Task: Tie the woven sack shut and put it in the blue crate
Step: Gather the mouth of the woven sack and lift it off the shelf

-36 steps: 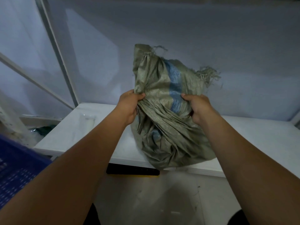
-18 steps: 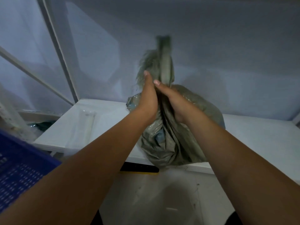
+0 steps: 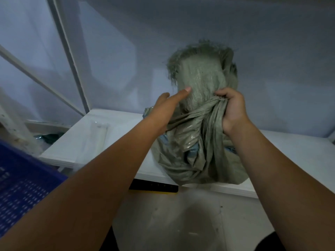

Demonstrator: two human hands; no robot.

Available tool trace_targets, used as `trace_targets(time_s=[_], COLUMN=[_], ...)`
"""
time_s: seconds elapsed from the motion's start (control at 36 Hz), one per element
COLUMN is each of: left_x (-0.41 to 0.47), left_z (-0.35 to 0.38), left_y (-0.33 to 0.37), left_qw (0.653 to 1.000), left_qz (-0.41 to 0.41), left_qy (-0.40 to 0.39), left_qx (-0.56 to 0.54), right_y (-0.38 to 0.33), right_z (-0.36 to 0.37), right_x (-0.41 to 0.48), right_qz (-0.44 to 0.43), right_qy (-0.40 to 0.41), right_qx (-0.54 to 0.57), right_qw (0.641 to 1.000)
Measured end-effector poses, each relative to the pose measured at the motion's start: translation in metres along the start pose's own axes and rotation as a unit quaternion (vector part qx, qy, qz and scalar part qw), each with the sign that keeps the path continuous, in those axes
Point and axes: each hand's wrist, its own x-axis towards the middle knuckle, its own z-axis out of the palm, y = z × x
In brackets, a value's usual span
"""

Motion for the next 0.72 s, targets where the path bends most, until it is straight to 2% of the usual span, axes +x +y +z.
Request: trace_targets(time_s=[0.08,0.17,0.28,0.47,0.58,0.72], left_x=[0.003,0.001,-0.003,-0.007,-0.01,-0.018], left_z=[0.001,0.009,0.014,0.019,0.024,0.031], left_y=[-0.004,-0.001,0.002,-0.013,-0.019,-0.028], left_qw=[0.996,0.985,0.98,0.978,0.968,0.96], left_qz=[0.001,0.033,0.059,0.048,0.006,-0.058], left_qy=[-0.083,-0.123,-0.125,-0.103,-0.132,-0.146], left_qx=[-0.028,-0.113,-0.146,-0.174,-0.215,-0.234], right_y=[0.0,0.003,0.012,0.025,0.025,0.029], right_z=[0.0,0.001,0.006,0.007,0.01,0.012], right_x=[-0.006,-0.007,-0.003,0.003,0.003,0.0], right_qz=[0.007,0.028,0.042,-0.07,-0.092,-0.02], right_qy=[-0.017,-0.034,-0.024,-0.014,-0.029,-0.071], right_qx=[0.007,-0.018,-0.117,-0.264,-0.279,-0.234], right_qw=[1.0,0.999,0.992,0.962,0.955,0.97])
